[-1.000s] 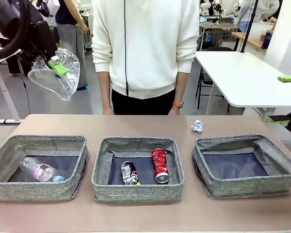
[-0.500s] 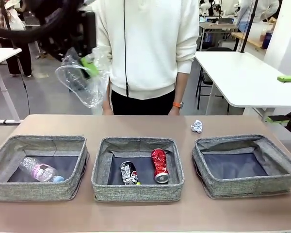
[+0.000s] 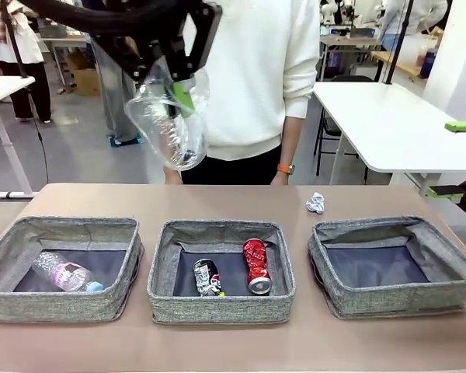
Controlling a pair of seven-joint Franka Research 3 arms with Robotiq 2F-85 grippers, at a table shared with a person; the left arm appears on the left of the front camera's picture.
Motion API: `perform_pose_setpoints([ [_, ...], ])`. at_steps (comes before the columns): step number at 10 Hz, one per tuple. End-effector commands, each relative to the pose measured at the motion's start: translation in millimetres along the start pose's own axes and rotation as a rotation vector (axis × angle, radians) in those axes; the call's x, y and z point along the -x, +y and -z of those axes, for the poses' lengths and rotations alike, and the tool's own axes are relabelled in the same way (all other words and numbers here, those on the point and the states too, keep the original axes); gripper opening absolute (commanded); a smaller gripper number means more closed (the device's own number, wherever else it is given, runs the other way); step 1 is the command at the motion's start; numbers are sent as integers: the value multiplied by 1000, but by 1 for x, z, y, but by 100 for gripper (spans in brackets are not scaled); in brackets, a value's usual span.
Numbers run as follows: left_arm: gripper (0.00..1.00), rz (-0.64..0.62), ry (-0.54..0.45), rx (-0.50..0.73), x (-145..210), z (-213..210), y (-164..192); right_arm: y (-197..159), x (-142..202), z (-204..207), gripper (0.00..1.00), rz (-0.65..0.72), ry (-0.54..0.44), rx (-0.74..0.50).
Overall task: Sort the waste into the appropriate baskets.
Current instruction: Pick up the waste item pointed out by the person.
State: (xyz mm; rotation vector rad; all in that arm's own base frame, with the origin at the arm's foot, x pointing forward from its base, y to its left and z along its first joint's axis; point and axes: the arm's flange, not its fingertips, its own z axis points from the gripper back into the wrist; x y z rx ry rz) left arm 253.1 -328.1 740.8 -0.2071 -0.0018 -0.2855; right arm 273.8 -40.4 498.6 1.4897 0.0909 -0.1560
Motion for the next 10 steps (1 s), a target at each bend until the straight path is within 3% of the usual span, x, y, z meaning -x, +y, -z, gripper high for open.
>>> perform_pose_setpoints([
  [1,11,-71,2,-16,-14,-9,-10,5,0,1,100,-3,-2,-18],
  [5,11,-91,59,35,-39,-1,-11,5,0,1,100,-3,-2,-18],
  [10,11,-155,47,109,-75,-9,-10,5,0,1,100,-3,-2,-18],
])
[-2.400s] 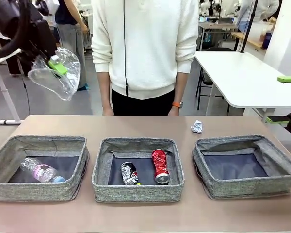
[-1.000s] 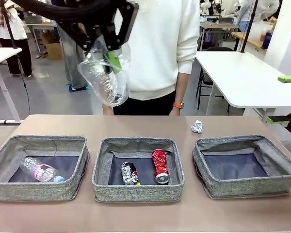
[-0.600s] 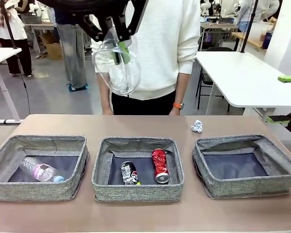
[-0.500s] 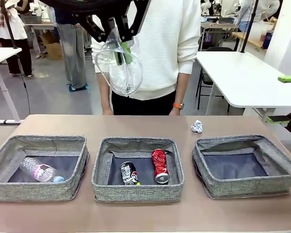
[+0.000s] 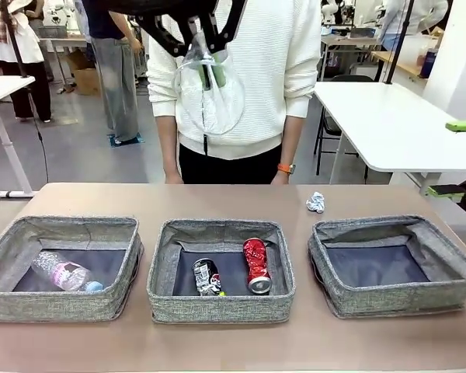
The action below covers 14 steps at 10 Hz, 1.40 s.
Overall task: Sort the waste into the appropriate baskets.
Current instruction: Pick up the waste item pointed out by the person, then place the picked waste into the Fabric basket indicated by the person.
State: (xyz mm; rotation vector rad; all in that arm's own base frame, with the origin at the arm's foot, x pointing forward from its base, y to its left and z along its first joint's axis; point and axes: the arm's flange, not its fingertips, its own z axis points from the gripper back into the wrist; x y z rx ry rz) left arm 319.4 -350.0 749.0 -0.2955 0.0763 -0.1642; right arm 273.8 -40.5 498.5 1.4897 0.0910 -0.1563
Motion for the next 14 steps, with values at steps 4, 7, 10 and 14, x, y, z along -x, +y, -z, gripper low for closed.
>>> perform_pose_setpoints([
  [4,11,-12,-8,9,-8,1,-1,5,0,1,100,-3,-2,-18],
  [7,11,-12,-8,9,-8,1,-1,5,0,1,100,-3,-2,-18],
  [10,11,-12,-8,9,-8,1,-1,5,0,1,100,-3,-2,-18],
  [14,11,-12,-8,9,-8,1,-1,5,0,1,100,-3,-2,-18],
])
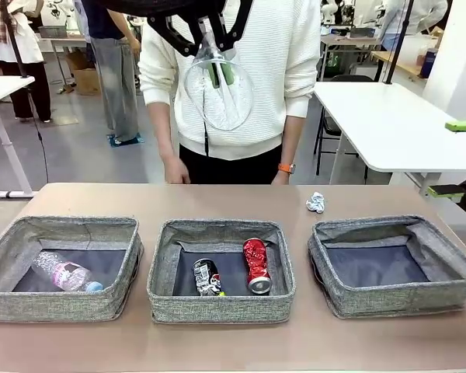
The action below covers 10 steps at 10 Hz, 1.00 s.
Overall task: Sort the waste into the appropriate baskets.
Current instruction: Place the picked waste into the Fabric basket indicated by the person.
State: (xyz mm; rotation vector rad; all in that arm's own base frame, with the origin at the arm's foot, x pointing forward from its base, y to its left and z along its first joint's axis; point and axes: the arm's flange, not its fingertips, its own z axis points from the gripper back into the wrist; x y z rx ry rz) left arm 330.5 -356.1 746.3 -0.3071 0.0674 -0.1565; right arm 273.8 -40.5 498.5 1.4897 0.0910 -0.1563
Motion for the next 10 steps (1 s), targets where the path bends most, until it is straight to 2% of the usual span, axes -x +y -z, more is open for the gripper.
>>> perform_pose_setpoints([
  [1,11,-7,2,-2,4,-3,2,5,0,1,100,-3,-2,-18],
  [10,11,-7,2,-2,4,-3,2,5,0,1,100,-3,-2,-18],
])
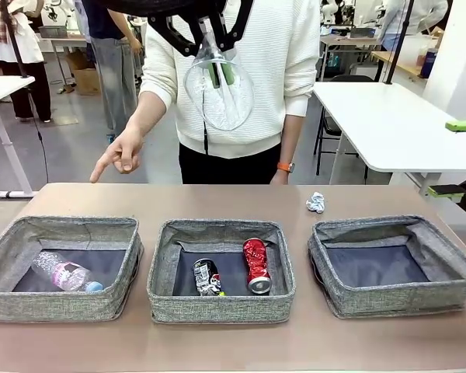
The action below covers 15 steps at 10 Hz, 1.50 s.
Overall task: Sort the waste into the appropriate baskets.
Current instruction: Place the picked waste into the Fabric basket indicated by the person.
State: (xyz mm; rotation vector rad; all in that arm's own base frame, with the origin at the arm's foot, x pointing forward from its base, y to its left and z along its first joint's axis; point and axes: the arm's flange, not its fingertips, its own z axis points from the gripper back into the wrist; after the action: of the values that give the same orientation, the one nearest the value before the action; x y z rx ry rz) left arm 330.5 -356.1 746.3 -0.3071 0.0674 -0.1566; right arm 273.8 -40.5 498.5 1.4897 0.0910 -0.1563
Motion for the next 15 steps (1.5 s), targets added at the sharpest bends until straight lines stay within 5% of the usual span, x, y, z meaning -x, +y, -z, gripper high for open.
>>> perform_pose_setpoints([
  [1,11,-7,2,-2,4,-3,2,5,0,1,100,-3,-2,-18],
  [2,11,0,0,0,0,0,0,5,0,1,100,-3,-2,-18],
  [3,11,-49,-67,-111,1,14,45,5,0,1,100,-3,-2,-18],
  [7,11,-396,57,-207,55,81,284,5,0,1,100,-3,-2,-18],
  [8,11,-504,16,-195,69,90,323,5,0,1,100,-3,-2,-18],
  [10,11,-694,-233,-120,71,110,396,5,0,1,100,-3,-2,-18],
  [15,11,-800,-244,52,51,141,403,5,0,1,100,-3,-2,-18],
])
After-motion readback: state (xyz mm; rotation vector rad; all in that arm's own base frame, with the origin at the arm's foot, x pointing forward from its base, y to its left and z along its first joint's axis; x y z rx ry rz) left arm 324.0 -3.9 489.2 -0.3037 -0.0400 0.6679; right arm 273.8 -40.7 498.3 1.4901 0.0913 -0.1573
